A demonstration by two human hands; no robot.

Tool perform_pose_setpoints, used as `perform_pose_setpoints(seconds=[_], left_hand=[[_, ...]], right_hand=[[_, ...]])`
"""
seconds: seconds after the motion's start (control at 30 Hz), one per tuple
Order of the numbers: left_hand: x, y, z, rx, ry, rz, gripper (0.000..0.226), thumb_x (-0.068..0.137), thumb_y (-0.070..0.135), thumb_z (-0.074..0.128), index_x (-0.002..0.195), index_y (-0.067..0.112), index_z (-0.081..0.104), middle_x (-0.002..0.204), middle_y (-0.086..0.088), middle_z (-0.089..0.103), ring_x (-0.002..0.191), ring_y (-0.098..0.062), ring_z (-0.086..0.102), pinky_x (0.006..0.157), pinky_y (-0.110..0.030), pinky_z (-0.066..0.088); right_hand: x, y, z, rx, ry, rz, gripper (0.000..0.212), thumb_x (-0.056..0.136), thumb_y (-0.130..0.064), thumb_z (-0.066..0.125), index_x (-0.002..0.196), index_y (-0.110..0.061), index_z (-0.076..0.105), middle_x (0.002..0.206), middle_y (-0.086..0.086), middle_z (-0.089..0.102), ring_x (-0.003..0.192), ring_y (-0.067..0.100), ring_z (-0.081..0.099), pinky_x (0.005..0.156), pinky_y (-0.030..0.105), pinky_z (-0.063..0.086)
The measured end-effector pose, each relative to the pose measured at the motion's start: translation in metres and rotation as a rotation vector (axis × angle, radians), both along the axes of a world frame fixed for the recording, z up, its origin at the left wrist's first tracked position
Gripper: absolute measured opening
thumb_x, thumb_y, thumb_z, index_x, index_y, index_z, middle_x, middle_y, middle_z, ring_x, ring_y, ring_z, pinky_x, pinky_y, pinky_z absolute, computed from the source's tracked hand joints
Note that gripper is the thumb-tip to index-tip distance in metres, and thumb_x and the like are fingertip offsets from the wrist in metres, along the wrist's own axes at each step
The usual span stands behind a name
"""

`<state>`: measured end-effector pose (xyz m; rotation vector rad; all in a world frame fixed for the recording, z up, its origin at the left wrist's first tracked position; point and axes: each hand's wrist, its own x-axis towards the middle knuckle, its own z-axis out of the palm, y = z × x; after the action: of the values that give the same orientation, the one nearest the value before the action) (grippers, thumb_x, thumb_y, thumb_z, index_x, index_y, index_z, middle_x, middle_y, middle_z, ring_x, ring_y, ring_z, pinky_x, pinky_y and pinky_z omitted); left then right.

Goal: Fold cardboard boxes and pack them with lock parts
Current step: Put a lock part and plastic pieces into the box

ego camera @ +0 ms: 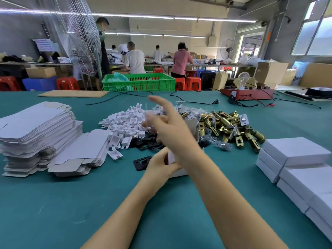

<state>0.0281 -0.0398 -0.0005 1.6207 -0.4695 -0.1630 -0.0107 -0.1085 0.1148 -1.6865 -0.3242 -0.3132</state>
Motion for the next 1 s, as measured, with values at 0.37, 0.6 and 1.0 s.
perform_pose_setpoints(seconds=[0.37,0.6,1.0], left_hand=[[-0.001,-0.002,0.0,-0.09,0.056,-0.019,0.043,0.07,0.029,0.078,0.112,0.031,0.067,0.107,0.007,0.074,0.1,-0.012,0.069,0.078,-0.022,0.053],[0.0,-0.003,-0.001,-0.082,0.038,-0.025,0.046,0.07,0.029,0.078,0.114,0.029,0.066,0.109,0.006,0.073,0.103,-0.014,0.068,0.087,-0.027,0.055],[0.001,-0.001,-0.002,-0.065,0.044,-0.012,0.039,0.07,0.03,0.078,0.107,0.036,0.068,0.108,0.007,0.073,0.104,-0.014,0.067,0.091,-0.034,0.054]], right_hand=[[-0.009,-0.125,0.022,0.93,0.331,0.041,0.044,0.091,-0.035,0.061,0.121,-0.003,0.057,0.08,0.006,0.063,0.055,0.01,0.057,0.047,0.017,0.048],[-0.002,-0.13,0.017,0.565,0.3,-0.215,0.014,0.104,-0.021,0.039,0.105,-0.007,0.043,0.1,0.016,0.071,0.053,0.012,0.055,0.044,0.018,0.043],[-0.008,-0.108,0.025,-0.104,-0.036,-0.194,0.002,0.083,-0.018,0.072,0.082,-0.019,0.071,0.07,-0.011,0.063,0.06,-0.001,0.051,0.06,0.013,0.041]])
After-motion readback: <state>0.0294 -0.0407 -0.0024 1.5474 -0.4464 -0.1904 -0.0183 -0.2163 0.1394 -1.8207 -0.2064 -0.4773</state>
